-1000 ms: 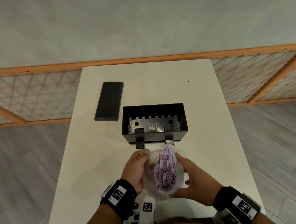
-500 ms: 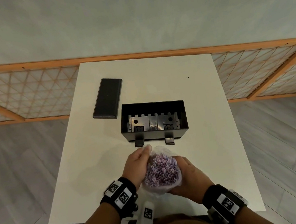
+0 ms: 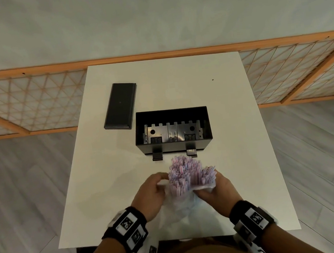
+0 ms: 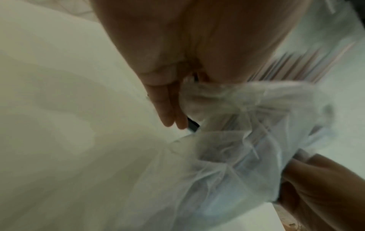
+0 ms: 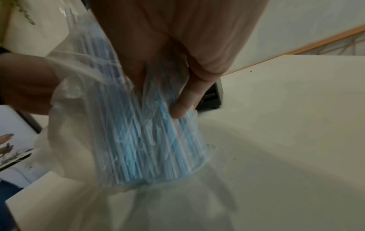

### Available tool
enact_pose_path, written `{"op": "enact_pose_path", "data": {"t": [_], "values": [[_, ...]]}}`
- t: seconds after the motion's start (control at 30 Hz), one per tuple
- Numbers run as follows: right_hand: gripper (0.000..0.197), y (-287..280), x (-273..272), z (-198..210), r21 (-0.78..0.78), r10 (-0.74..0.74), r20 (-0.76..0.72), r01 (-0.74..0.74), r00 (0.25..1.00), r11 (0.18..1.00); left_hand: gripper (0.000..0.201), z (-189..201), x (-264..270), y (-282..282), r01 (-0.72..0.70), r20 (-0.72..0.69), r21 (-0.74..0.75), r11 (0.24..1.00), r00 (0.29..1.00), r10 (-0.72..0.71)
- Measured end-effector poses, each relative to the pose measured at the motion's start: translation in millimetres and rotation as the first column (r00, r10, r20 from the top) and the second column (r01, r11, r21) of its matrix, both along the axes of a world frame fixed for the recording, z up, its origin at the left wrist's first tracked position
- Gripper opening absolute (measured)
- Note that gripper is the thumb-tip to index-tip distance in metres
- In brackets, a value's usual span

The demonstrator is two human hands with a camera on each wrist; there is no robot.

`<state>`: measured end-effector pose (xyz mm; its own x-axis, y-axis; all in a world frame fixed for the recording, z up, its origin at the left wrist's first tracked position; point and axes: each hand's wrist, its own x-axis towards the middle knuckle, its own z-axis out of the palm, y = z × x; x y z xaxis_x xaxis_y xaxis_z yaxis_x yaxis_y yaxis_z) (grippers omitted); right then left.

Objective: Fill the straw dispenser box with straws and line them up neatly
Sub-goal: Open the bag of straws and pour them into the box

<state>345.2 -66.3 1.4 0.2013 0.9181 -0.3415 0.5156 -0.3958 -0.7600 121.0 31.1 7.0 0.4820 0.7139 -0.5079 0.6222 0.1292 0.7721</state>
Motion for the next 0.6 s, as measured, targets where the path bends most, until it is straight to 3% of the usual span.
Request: {"op": "enact_pose_path", "data": {"t": [0.07, 0.2, 0.3, 0.47, 0.53, 0.6], "values": [[0.023, 0.0, 1.7, -1.9, -0.009, -0.053, -0.012, 0.053, 0.999, 0.999, 0.055, 9.7, -8.4, -8.3, 0.089, 0.039, -0.047, 0.995, 0.995, -0.087], [0.039, -3.4, -0.9, -8.6, -0.063, -0.100, -0.162, 0.091, 0.982, 0.994, 0.085, 21.5, -5.1, -24.5, 0.125, 0.175, -0.122, 0.985, 0.979, -0.103], [0.044, -4.3, -6.6, -8.9, -0.086, -0.008, -0.170, -0.007, 0.985, 0.996, 0.091, 25.2, 11.9, -27.3, 0.148, 0.209, -0.105, 0.983, 0.970, -0.123], [0.039, -4.3, -11.1, -0.7, -0.136, 0.139, -0.171, -0.163, 0.975, 0.977, 0.126, 11.7, 26.1, -25.2, 0.210, 0.216, -0.079, 0.975, 0.958, -0.189], [0.026, -5.4, -11.0, 7.2, -0.080, 0.180, -0.213, -0.201, 0.960, 0.976, 0.125, 11.1, 28.5, -23.3, 0.198, 0.237, -0.086, 0.976, 0.956, -0.173], [0.045, -5.2, -10.5, 26.3, -0.060, 0.165, -0.271, -0.187, 0.948, 0.980, 0.112, 11.7, 27.3, -20.9, 0.144, 0.277, -0.101, 0.984, 0.954, -0.111]]}}
